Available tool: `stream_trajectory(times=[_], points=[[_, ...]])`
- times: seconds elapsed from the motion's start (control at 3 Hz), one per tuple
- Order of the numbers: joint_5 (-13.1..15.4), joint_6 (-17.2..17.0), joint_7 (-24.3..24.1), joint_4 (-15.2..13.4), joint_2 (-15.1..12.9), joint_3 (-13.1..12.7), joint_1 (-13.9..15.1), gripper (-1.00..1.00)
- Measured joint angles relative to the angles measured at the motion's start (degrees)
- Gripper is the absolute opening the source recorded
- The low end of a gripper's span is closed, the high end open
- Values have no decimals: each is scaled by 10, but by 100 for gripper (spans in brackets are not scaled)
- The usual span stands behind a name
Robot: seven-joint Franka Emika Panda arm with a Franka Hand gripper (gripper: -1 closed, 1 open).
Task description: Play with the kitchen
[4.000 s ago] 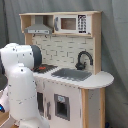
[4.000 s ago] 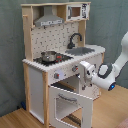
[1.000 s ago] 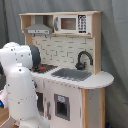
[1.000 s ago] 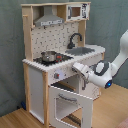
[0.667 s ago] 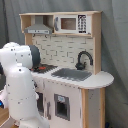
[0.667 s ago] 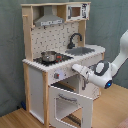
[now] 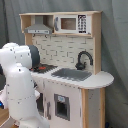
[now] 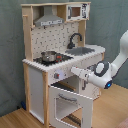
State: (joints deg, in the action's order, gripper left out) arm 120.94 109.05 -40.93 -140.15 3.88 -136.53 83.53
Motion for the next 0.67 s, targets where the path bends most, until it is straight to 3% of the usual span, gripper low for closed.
stream_trajectory(times=[0.67], points=[[2, -10, 129, 0, 7, -2, 0, -100]])
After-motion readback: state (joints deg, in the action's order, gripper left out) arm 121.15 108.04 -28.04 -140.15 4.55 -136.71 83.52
